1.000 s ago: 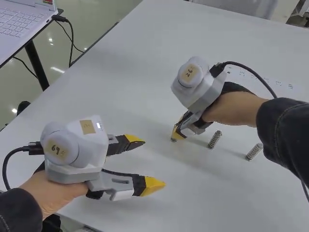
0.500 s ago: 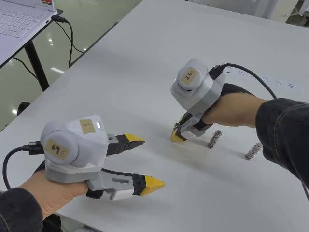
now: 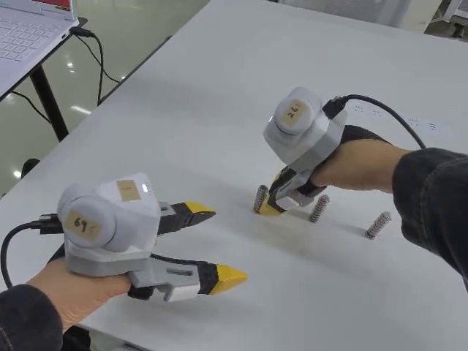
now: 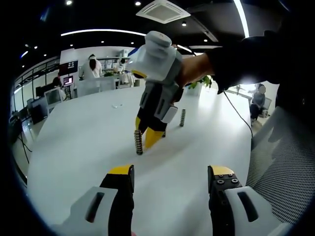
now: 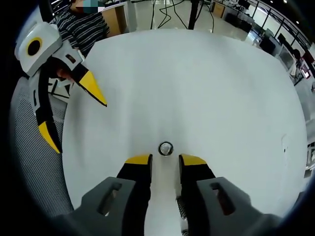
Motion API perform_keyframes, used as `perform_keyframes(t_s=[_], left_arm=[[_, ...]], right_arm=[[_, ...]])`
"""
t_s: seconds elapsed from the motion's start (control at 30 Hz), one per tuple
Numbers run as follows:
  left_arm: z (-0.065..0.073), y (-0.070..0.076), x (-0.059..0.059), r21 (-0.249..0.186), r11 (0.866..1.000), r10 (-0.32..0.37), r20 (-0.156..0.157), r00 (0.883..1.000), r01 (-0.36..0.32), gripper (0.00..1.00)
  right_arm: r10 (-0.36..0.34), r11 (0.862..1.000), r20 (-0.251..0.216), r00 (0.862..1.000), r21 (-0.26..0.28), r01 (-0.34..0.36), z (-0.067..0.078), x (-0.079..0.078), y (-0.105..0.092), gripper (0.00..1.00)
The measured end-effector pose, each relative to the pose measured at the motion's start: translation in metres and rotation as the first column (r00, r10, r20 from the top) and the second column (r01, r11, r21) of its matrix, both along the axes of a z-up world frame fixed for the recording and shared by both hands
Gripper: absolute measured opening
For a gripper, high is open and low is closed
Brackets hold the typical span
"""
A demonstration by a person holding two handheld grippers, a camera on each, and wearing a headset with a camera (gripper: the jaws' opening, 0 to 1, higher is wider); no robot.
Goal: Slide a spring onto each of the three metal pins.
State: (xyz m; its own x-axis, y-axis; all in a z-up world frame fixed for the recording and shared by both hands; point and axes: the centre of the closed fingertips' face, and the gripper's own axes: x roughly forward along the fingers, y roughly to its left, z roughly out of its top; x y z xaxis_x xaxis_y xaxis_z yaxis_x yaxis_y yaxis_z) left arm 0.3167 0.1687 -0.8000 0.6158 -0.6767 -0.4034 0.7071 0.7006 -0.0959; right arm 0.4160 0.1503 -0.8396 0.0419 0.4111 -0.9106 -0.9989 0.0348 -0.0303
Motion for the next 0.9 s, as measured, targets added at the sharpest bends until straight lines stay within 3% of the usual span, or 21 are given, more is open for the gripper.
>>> perform_keyframes(t_s=[0.6, 0.9], left_arm=[[0.002, -0.003, 0.002, 0.009, 1.0, -0.012, 0.003, 1.0, 0.012, 0.6], [0.002, -0.004, 0.002, 0.016, 1.0, -0.019, -0.001, 1.0, 0.019, 0.6]], right_arm=[[-0.012, 0.999, 0.02, 1.0, 0.035, 0.012, 0.012, -0.013, -0.017, 0.28], [-0.045, 0.995, 0.038, 0.998, 0.096, 0.041, 0.022, -0.024, -0.023, 0.29]])
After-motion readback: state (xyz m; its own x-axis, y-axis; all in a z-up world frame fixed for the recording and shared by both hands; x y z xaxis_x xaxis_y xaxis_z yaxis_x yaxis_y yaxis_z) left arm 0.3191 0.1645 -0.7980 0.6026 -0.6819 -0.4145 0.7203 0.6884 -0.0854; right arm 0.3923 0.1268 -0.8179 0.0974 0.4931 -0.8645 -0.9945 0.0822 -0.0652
